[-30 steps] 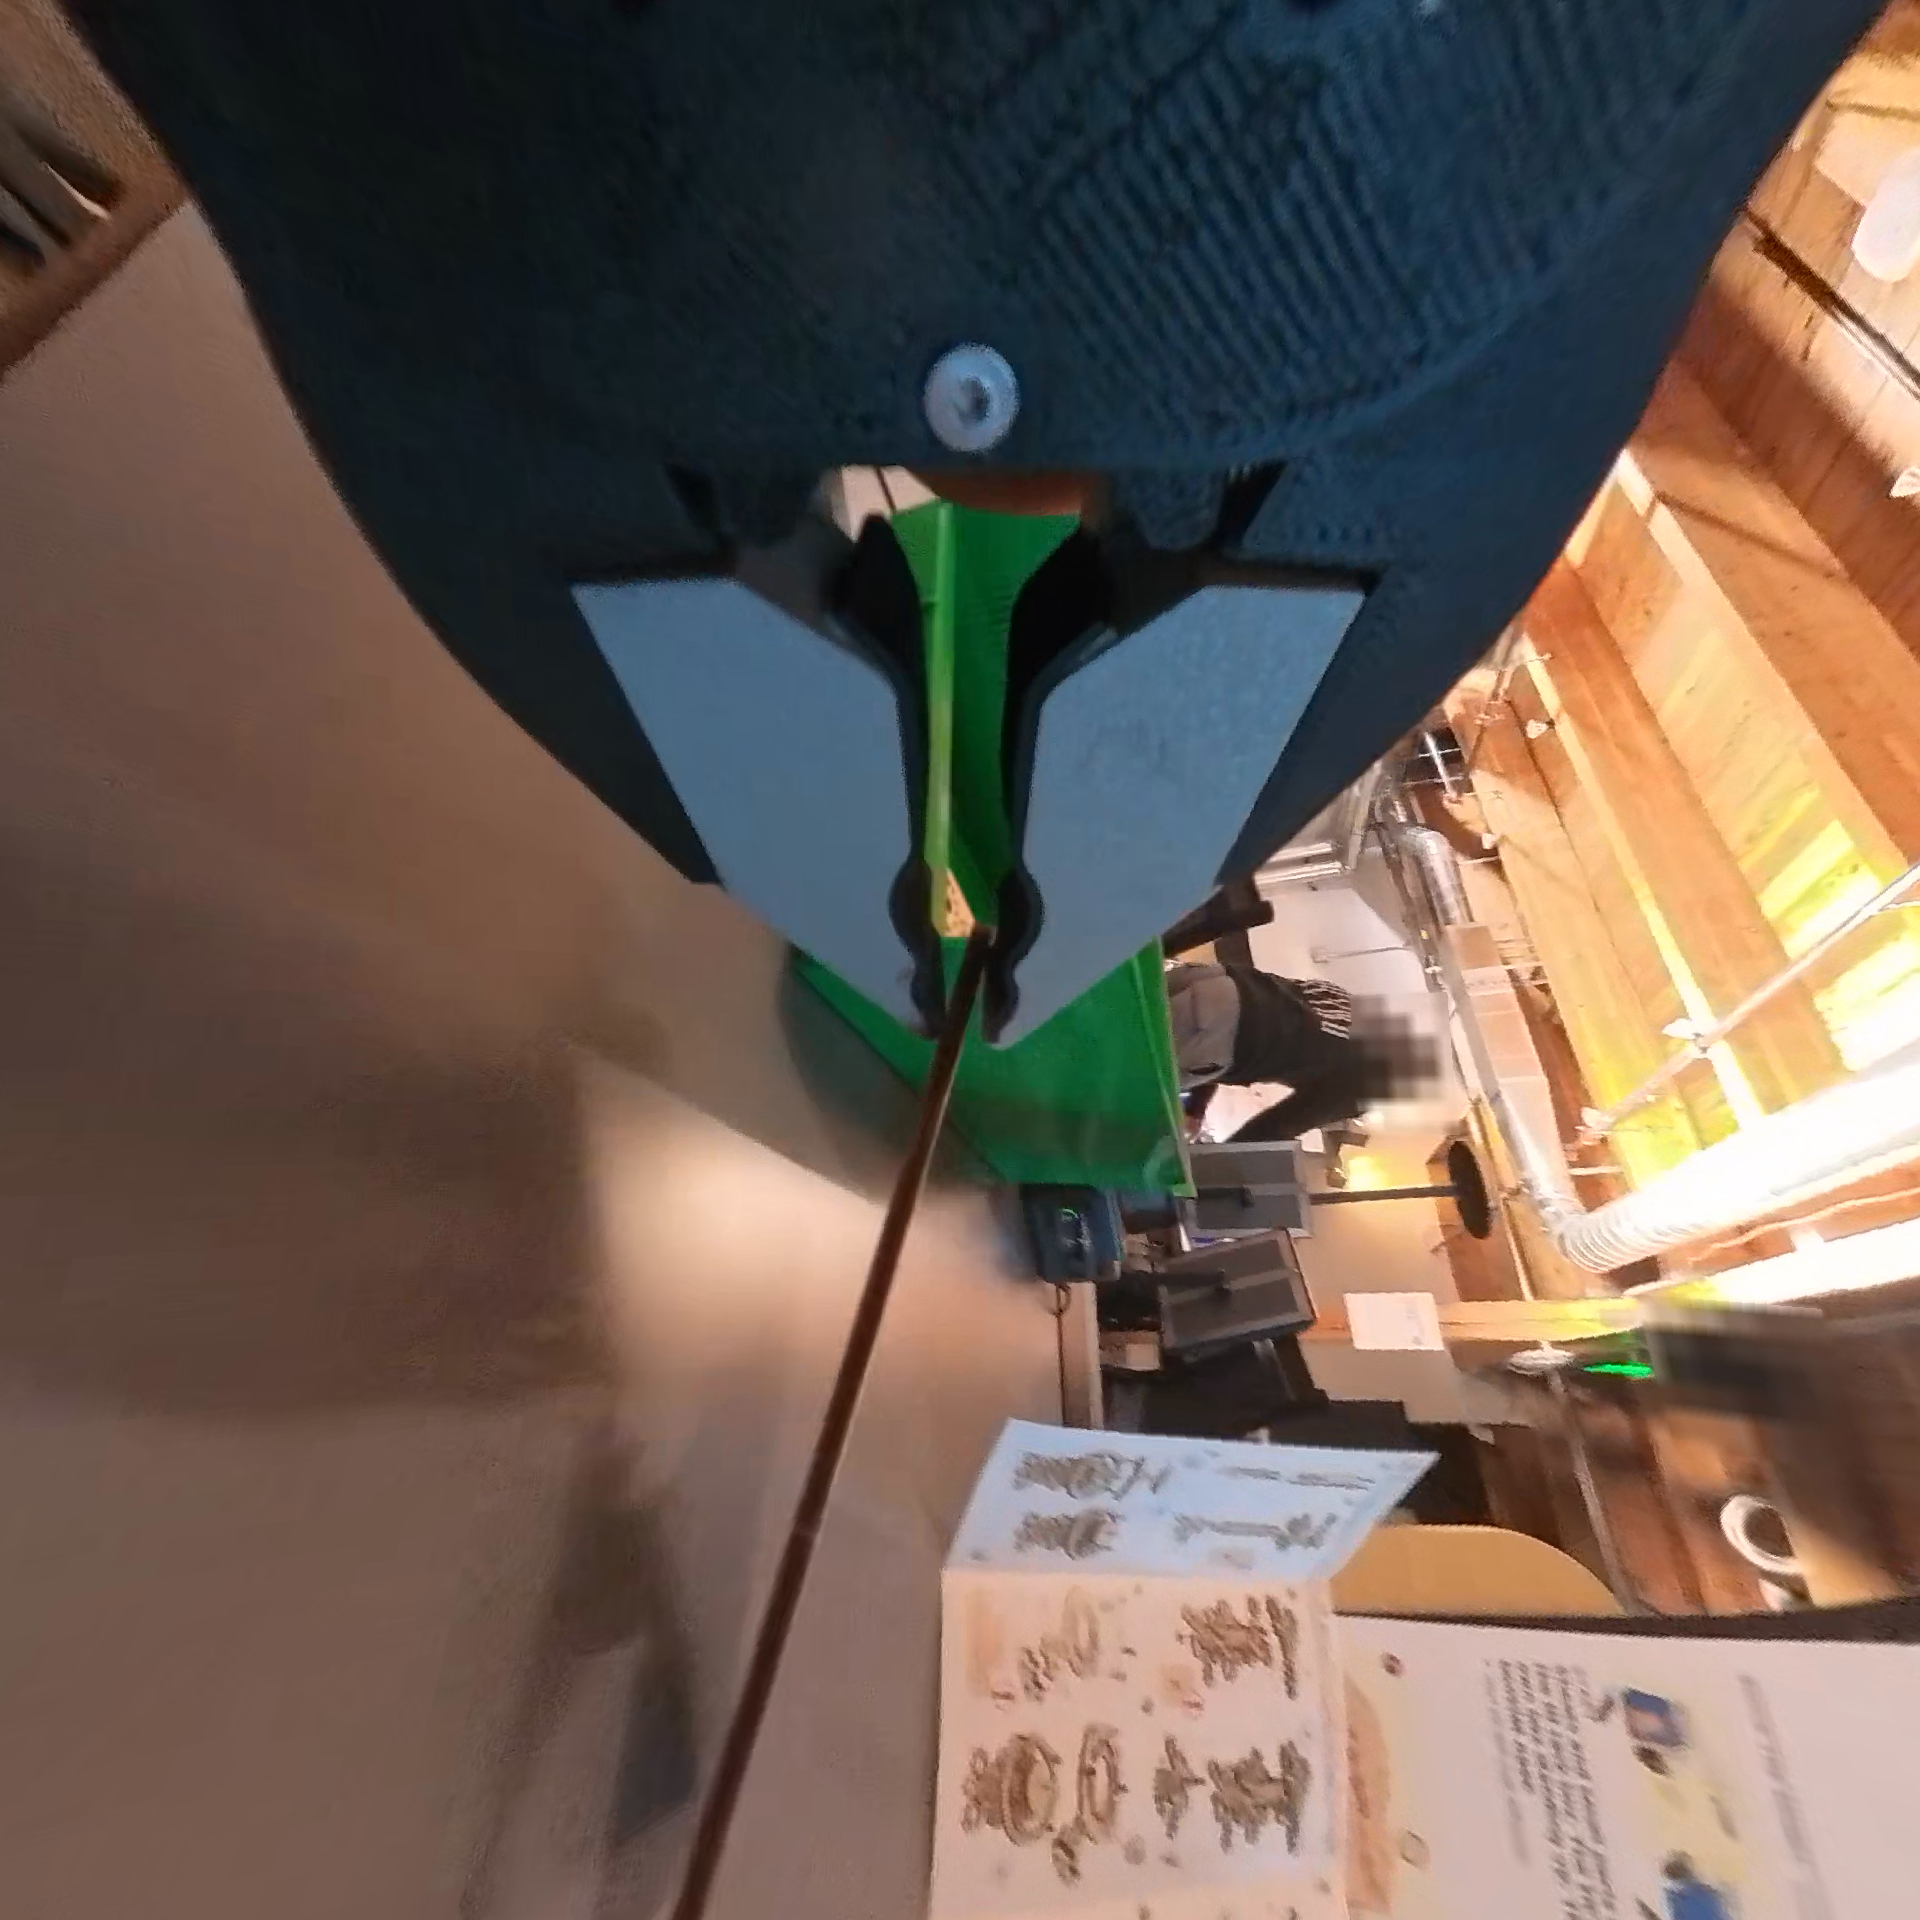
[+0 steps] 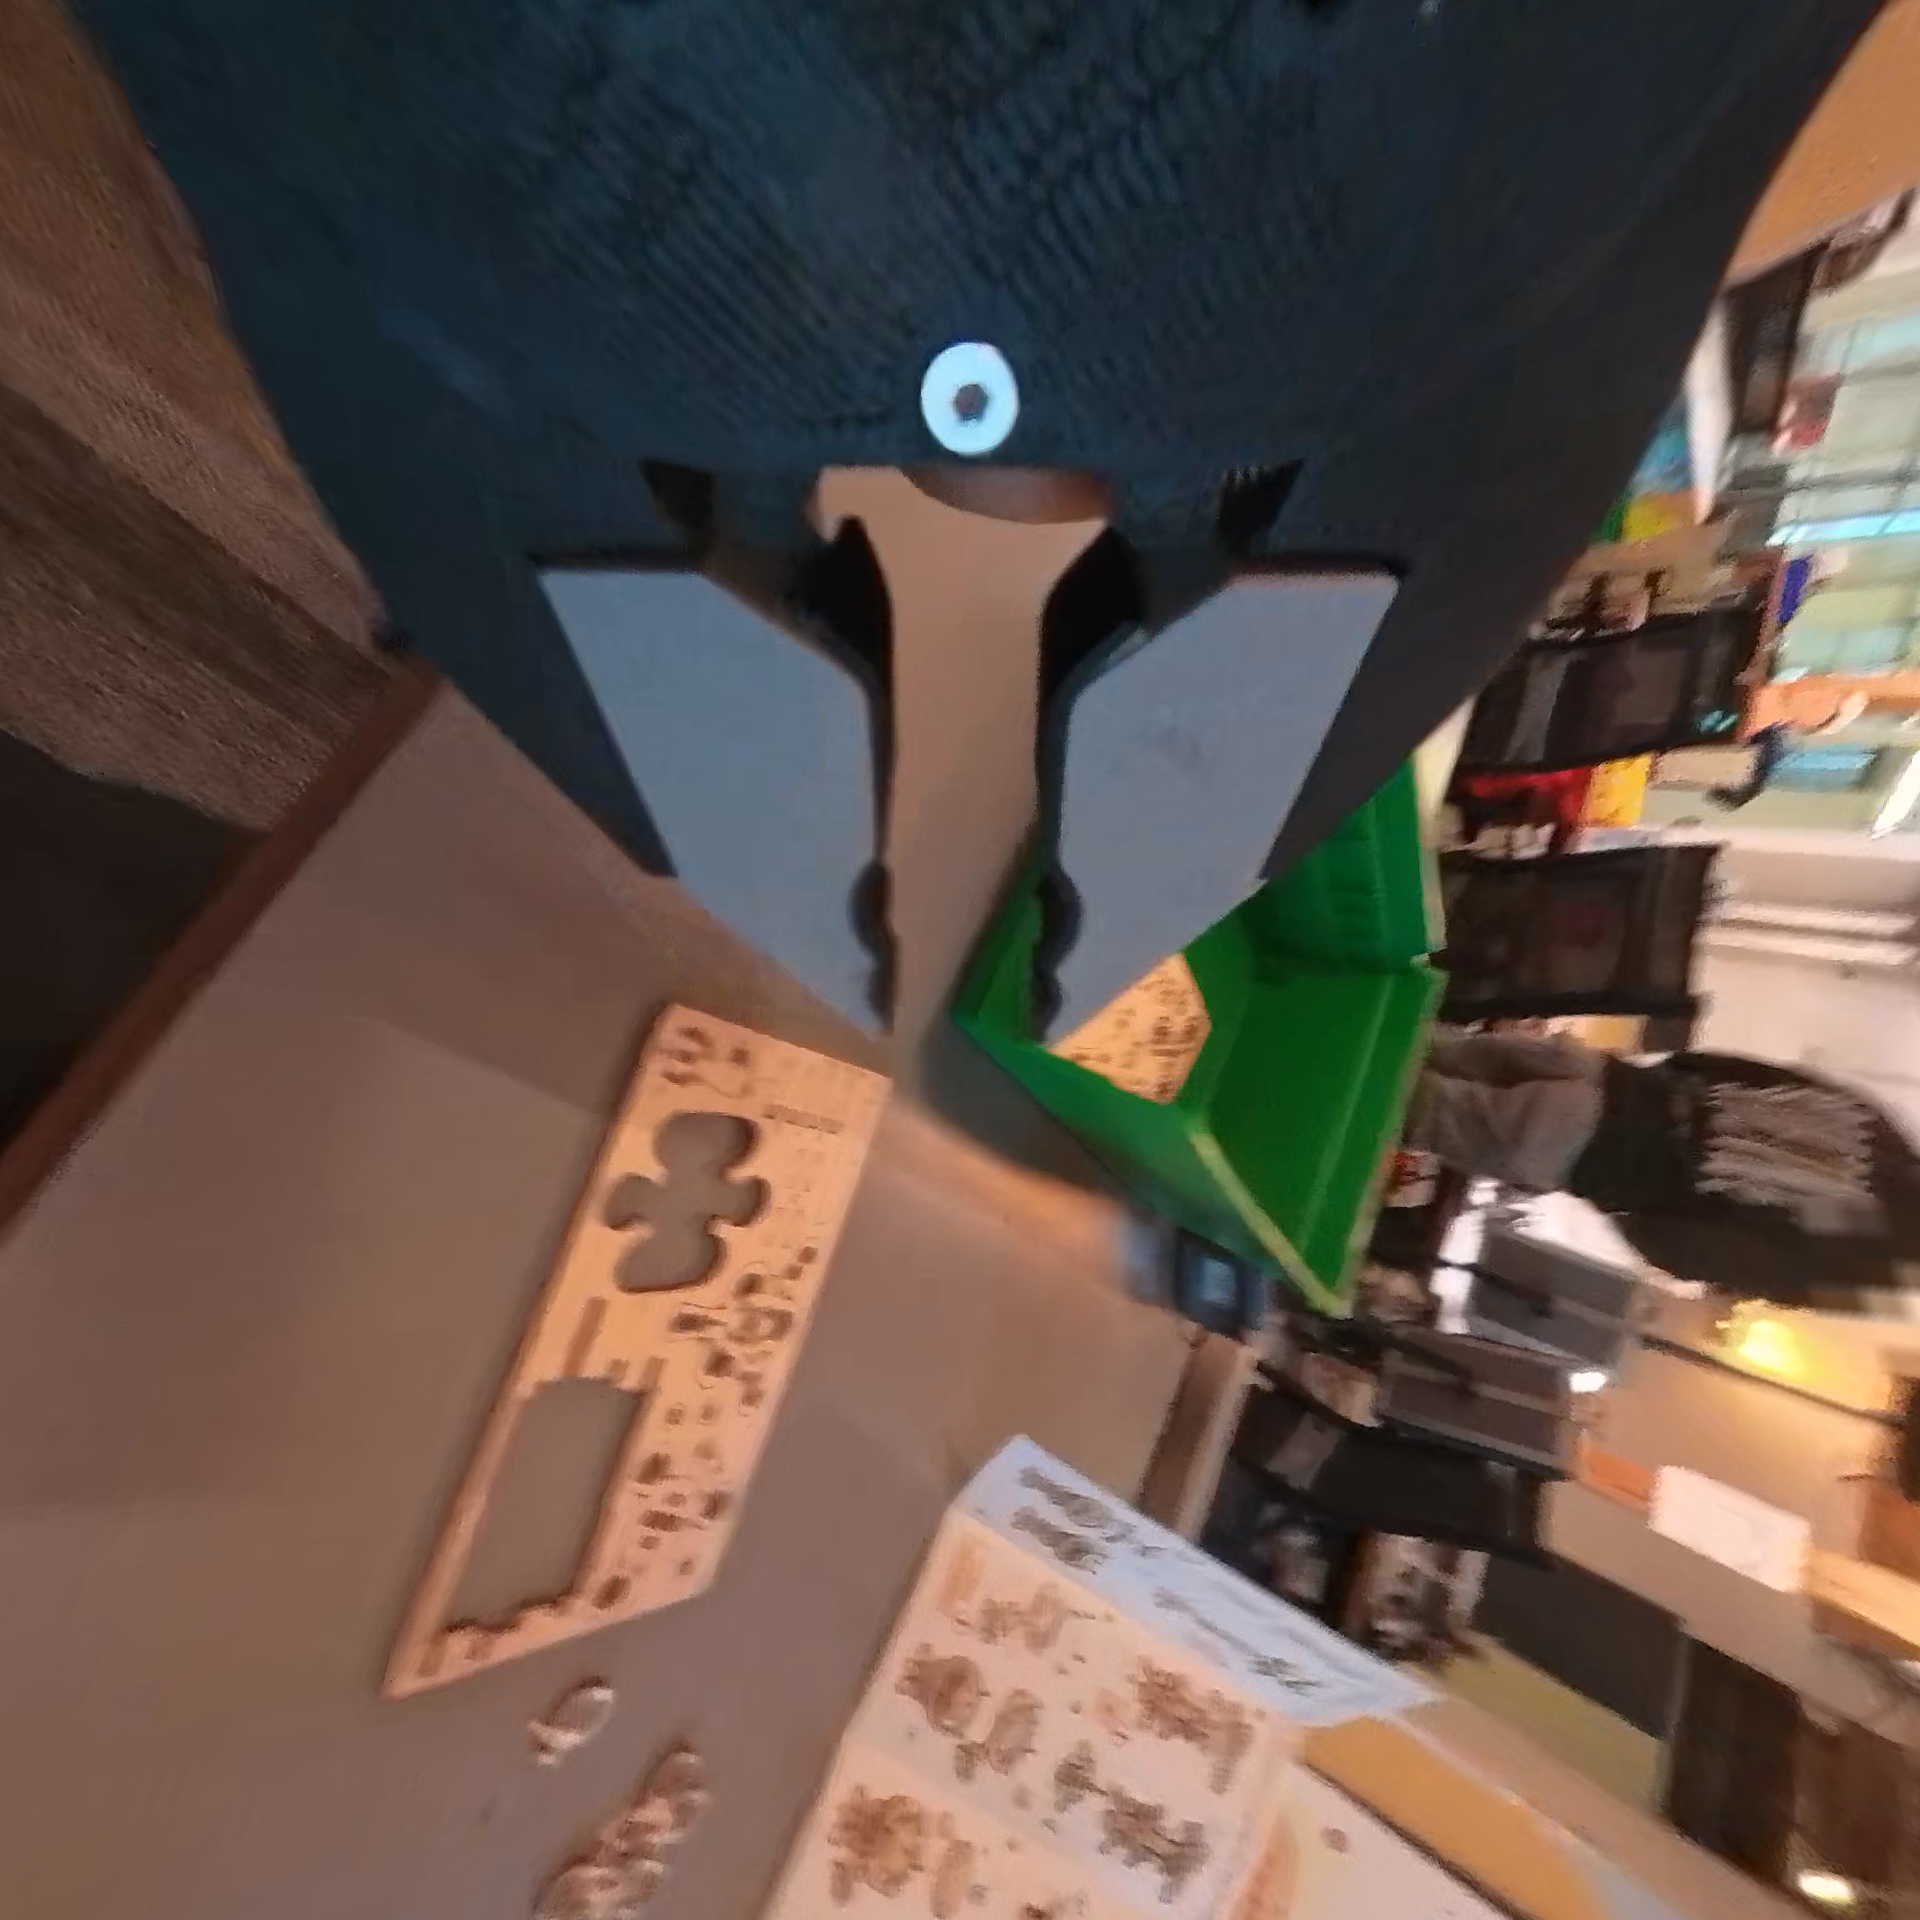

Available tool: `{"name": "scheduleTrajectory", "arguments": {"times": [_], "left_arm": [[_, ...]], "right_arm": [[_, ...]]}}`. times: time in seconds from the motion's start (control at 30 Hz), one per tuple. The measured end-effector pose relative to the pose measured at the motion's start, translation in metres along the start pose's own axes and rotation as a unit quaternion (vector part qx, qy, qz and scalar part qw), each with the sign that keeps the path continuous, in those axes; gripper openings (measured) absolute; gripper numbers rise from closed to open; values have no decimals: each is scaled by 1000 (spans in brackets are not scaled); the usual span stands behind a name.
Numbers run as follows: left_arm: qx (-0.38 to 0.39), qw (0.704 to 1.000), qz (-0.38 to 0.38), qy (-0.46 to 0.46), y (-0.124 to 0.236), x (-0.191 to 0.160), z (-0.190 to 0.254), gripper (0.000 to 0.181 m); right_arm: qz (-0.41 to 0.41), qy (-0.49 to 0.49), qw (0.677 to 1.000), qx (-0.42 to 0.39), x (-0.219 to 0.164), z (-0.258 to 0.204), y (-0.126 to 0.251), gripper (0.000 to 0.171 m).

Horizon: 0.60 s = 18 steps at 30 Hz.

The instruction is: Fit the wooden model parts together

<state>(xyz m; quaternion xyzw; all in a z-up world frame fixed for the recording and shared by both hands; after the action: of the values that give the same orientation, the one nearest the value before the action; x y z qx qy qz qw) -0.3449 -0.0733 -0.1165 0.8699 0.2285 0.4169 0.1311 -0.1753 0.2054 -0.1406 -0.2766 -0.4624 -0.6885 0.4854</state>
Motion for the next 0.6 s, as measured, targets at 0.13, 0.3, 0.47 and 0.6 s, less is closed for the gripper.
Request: {"name": "scheduleTrajectory", "arguments": {"times": [0.13, 0.3, 0.47, 0.6], "left_arm": [[57, 995, 16, 82, -24, 27, -11, 10], [106, 974, 15, 200, -89, 67, -5, 0], [139, 944, 22, 297, -159, 102, -9, 0], [170, 940, 33, 294, -203, 127, -11, 0]], "right_arm": [[3, 20, 1000, 7, 3, -7, -3, 48], [-1, 41, 999, -1, 3, -11, -4, 48], [33, 30, 999, -9, 7, -6, 2, 41], [144, 79, 986, 35, 28, -20, 22, 7]]}}
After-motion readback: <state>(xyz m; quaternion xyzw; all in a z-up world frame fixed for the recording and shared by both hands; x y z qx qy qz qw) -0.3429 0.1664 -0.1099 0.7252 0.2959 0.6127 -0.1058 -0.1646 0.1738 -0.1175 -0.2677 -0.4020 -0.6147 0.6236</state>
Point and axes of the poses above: each gripper's, where its closed fingertips meet, y back along the fingers, x out of its top, z = x × y across the jaws, the point moved 7 cm from there along y, back along the fingers, and after that the axes turned 14 degrees about y, right-handed, at the moved point
